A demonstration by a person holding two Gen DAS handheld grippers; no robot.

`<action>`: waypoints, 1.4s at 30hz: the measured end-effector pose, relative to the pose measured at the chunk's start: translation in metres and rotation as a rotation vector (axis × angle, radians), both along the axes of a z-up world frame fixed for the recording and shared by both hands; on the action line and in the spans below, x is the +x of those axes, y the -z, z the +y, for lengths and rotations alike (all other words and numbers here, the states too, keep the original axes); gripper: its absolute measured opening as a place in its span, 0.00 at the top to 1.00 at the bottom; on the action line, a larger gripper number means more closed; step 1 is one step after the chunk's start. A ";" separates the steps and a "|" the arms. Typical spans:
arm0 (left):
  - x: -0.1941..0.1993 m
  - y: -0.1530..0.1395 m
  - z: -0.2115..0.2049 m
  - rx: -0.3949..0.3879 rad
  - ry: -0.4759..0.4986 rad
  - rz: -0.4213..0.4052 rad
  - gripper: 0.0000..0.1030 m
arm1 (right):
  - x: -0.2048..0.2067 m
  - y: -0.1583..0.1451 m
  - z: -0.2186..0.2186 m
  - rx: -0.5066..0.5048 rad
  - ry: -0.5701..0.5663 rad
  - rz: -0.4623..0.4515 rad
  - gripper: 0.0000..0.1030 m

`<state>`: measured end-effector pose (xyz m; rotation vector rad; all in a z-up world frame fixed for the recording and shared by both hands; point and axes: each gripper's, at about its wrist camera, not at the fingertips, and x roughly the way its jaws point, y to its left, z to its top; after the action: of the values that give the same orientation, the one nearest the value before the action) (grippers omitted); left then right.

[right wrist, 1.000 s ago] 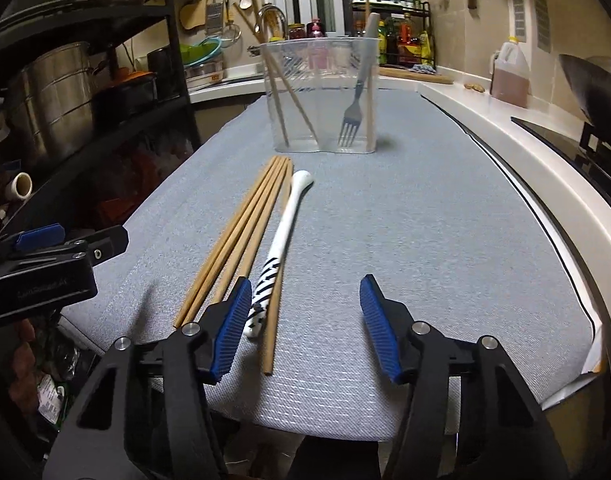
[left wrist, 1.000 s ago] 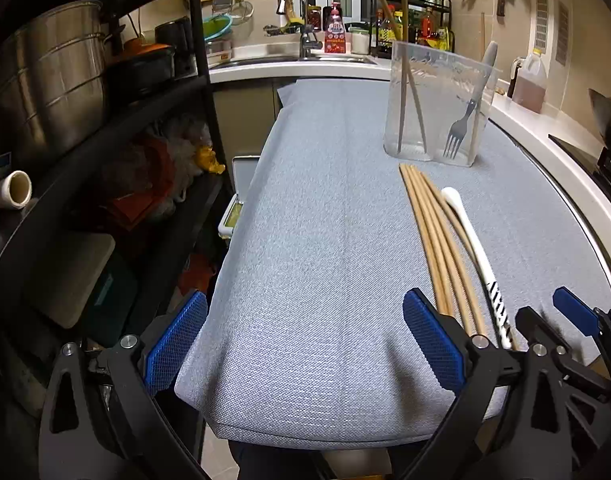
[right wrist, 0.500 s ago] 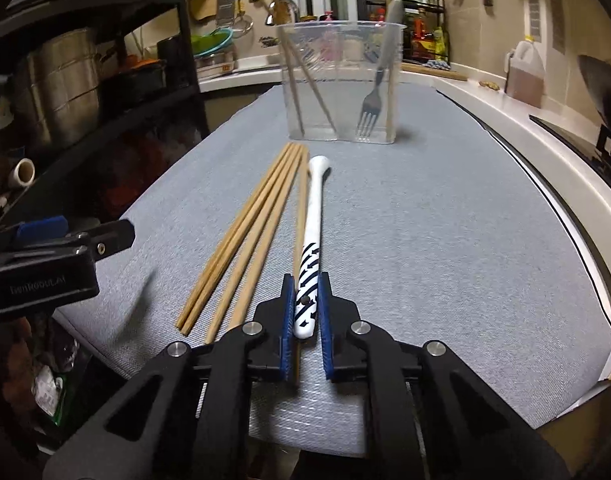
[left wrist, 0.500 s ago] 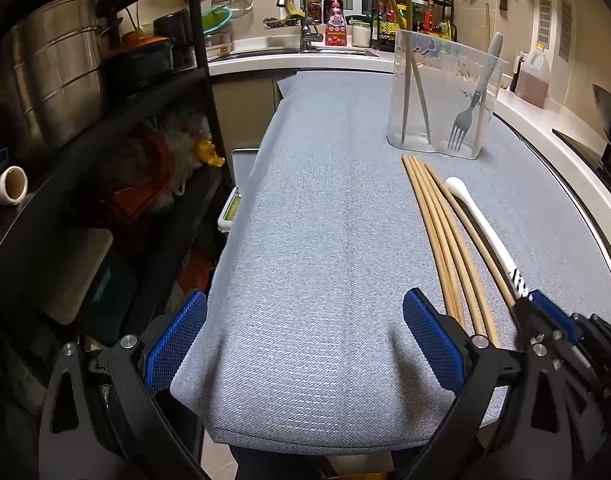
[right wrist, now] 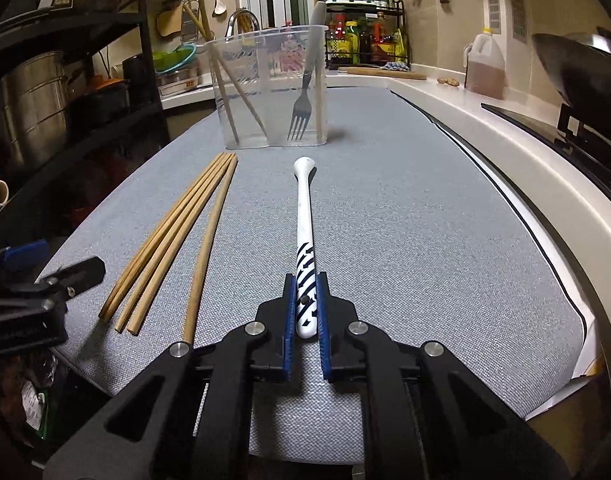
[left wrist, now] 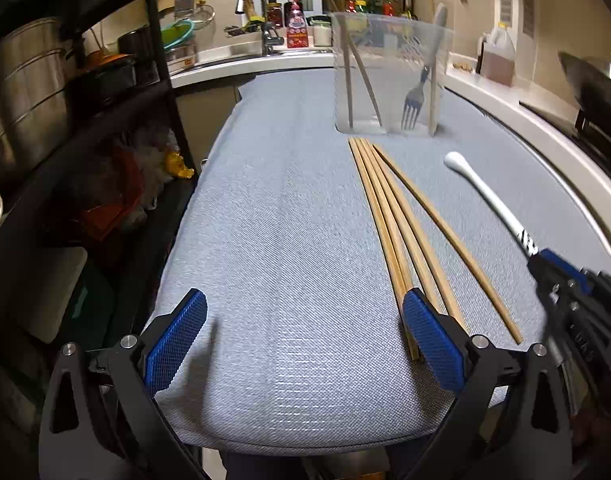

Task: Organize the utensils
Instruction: 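Grasp a wooden chopstick with the left tool while the right tool grasps the zebra-striped spoon, then lift the chopstick and spoon up into the clear container and open both tools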

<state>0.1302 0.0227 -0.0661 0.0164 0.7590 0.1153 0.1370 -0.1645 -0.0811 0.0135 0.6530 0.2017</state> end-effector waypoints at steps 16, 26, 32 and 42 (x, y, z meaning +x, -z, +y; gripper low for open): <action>0.001 0.012 -0.005 0.007 0.026 -0.031 0.07 | -0.002 0.003 -0.002 0.000 -0.005 -0.034 0.90; 0.002 0.011 -0.009 -0.032 0.096 -0.104 0.77 | -0.010 0.009 -0.001 -0.008 0.001 -0.097 0.88; -0.004 0.004 -0.012 -0.049 0.105 -0.127 0.94 | -0.008 0.005 -0.008 0.033 -0.019 -0.070 0.90; -0.026 -0.047 -0.004 -0.052 0.141 -0.287 0.94 | -0.022 -0.026 -0.009 0.028 -0.017 -0.152 0.90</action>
<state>0.1043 0.0182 -0.0193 0.0039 0.4717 -0.0364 0.1152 -0.1738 -0.0550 0.0193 0.4993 0.2257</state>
